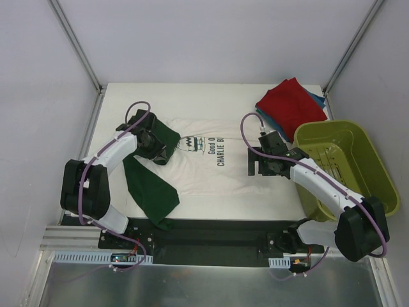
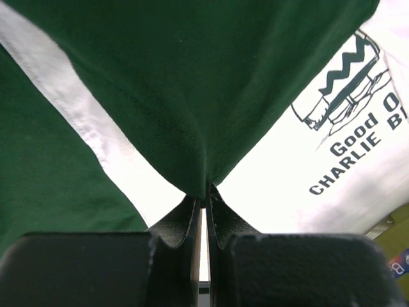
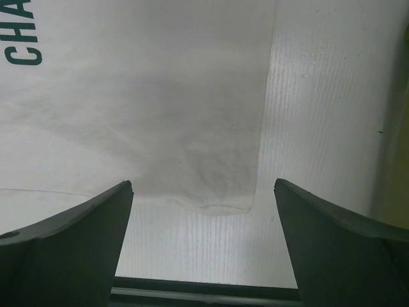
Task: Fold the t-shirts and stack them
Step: Fold the flattened tshirt in 1/3 of the way, then grap the side of the flattened tshirt closest away from the robot with both arms
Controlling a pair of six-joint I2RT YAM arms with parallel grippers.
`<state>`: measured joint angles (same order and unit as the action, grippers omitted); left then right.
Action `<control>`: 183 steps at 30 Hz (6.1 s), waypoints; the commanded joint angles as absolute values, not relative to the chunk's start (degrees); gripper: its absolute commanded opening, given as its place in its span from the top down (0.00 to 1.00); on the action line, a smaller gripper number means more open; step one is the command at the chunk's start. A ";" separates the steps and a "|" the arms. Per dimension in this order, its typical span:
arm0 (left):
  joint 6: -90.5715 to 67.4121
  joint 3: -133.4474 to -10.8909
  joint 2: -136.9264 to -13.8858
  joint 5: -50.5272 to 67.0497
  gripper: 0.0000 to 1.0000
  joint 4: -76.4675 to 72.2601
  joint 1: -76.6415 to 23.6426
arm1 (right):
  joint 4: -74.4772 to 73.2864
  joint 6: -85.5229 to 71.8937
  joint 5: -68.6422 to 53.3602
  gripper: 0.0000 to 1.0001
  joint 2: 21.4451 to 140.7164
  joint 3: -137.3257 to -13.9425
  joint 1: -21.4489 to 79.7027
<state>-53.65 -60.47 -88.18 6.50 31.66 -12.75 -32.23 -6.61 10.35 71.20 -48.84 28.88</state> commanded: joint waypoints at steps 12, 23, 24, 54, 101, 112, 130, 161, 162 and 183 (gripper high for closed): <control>-49.93 -58.71 -81.59 -2.08 0.22 38.39 -16.35 | -33.40 -7.21 10.11 0.03 69.52 -48.34 29.18; -45.89 -56.15 -78.73 -8.62 0.34 37.54 -4.04 | -33.05 -6.77 9.14 0.03 71.54 -49.31 29.09; -45.44 -56.77 -79.97 -8.18 0.34 36.75 -3.87 | -33.05 -6.77 9.23 0.03 71.54 -49.22 29.18; -45.80 -57.64 -82.25 -8.52 0.80 39.38 -0.35 | -33.05 -6.68 9.93 0.03 72.86 -49.22 29.09; -49.23 -64.32 -89.03 -15.91 0.35 46.13 -1.49 | -33.75 -6.33 10.72 0.03 74.80 -49.75 29.09; -43.95 -79.00 -92.18 -9.15 0.01 45.18 -5.45 | -31.29 -4.84 7.30 0.03 74.96 -56.76 29.09; -37.80 -90.61 -120.31 0.53 0.01 39.46 -4.22 | -33.48 -2.73 -1.67 0.03 114.77 -84.63 24.96; -53.34 -42.43 -61.72 -13.00 0.01 40.52 -4.31 | -32.96 -16.14 11.77 0.03 60.93 -50.38 36.91; -55.18 -40.10 -59.52 -13.27 0.01 40.52 -4.13 | -33.57 -17.22 12.13 0.03 56.47 -46.88 37.44; -60.91 -24.70 -64.77 -7.38 0.82 33.75 -0.35 | -44.21 -24.08 17.67 0.03 40.42 -37.79 39.20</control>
